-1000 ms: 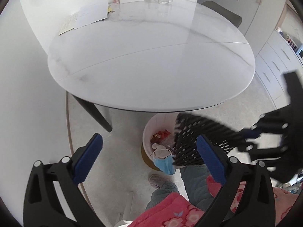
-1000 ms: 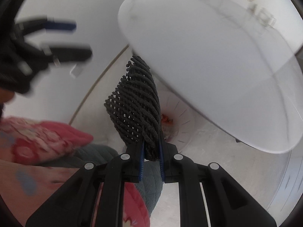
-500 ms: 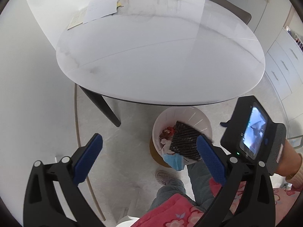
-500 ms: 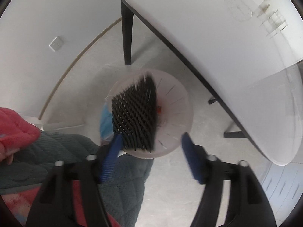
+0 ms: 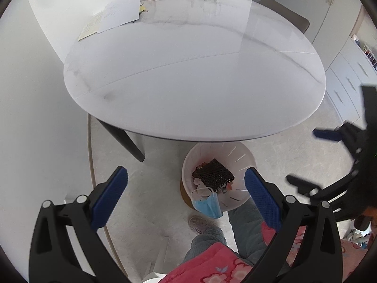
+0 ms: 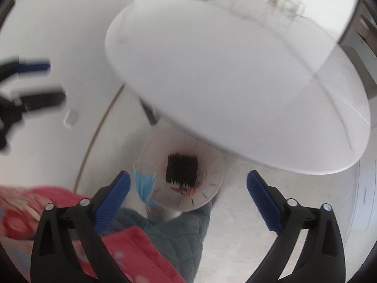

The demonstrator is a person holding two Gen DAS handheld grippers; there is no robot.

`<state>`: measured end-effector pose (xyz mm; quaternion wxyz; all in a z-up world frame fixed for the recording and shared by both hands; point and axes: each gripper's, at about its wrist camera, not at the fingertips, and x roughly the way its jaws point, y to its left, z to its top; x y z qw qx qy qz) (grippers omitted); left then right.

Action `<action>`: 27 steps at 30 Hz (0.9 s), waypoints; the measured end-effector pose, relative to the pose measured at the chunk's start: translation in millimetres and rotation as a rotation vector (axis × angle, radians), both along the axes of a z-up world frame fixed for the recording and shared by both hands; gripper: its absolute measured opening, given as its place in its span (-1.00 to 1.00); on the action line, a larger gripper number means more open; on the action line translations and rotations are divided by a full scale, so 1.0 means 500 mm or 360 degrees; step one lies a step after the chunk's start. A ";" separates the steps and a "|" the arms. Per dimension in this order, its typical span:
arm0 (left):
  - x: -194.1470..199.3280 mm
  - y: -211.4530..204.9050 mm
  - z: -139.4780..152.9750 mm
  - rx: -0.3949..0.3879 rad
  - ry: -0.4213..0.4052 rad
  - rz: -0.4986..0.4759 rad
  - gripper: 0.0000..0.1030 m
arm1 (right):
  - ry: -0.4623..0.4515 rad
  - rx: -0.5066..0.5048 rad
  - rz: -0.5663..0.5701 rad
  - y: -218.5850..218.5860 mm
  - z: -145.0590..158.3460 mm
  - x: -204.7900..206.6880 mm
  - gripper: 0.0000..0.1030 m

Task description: Collect trash

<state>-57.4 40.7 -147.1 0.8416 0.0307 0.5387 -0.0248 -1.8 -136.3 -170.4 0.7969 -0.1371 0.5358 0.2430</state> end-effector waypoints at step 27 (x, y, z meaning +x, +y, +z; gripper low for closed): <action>0.143 -0.124 0.131 0.0000 -0.0297 -0.0028 0.84 | -0.0236 0.0002 -0.0419 -0.139 0.185 0.133 0.95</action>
